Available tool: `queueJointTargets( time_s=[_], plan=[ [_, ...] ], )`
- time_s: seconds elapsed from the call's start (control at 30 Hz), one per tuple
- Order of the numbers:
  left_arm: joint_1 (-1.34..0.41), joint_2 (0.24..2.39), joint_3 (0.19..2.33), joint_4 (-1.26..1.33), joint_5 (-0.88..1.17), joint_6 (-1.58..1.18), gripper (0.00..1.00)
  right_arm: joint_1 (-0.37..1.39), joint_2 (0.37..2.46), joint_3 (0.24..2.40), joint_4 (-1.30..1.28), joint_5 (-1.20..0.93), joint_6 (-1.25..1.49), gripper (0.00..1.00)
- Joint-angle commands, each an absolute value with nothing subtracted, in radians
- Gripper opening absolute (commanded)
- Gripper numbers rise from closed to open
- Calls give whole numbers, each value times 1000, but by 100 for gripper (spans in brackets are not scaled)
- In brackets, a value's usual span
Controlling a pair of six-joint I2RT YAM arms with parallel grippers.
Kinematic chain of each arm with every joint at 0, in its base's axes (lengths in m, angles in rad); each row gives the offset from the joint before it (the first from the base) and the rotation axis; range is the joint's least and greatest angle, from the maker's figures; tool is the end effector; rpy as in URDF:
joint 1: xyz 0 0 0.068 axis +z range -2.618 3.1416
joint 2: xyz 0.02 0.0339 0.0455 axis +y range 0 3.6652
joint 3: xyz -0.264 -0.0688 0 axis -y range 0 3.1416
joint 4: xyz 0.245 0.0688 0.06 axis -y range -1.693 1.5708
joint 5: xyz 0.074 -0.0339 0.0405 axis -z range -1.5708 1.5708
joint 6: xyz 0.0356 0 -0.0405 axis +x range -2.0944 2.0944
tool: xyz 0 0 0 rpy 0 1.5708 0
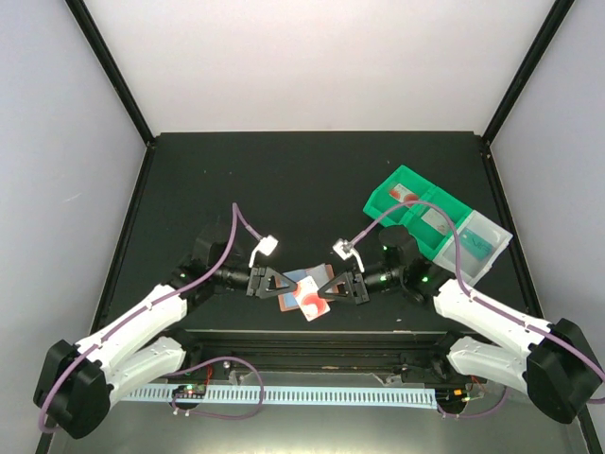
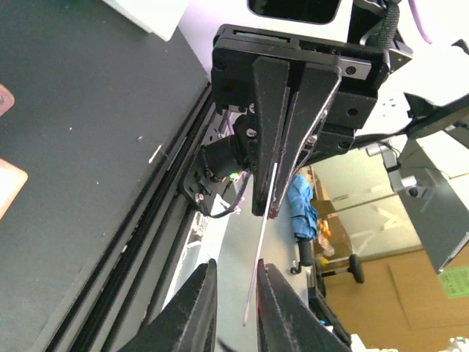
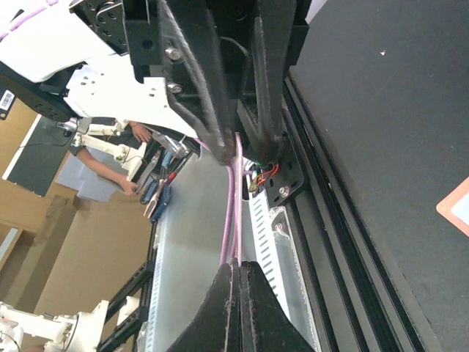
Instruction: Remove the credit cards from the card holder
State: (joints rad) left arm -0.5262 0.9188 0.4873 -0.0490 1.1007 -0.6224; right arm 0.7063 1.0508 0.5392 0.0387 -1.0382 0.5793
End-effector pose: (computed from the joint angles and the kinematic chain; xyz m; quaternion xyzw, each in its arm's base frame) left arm 0.1461 -0.1216 0.2337 0.2358 0.7410 -0.6155 0.1281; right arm 0.1427 0.1621 0.2330 -0.3053 0.7228 0.6103 0.1089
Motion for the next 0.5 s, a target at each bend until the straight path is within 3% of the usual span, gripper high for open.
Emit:
queueJointTargets(
  time_s=[0.0, 0.03, 0.13, 0.47],
  plan=[
    [-532, 937, 476, 20, 1160, -642, 9, 705, 1056, 526, 106, -1069, 611, 1],
    [-533, 936, 475, 24, 1158, -645, 3, 704, 1057, 525, 110, -1066, 615, 1],
    [-532, 928, 464, 47, 1140, -668, 2, 704, 1055, 525, 111, -1040, 624, 2],
    [-531, 940, 443, 158, 971, -811, 2, 704, 1026, 424, 354, -836, 910, 49]
  ],
)
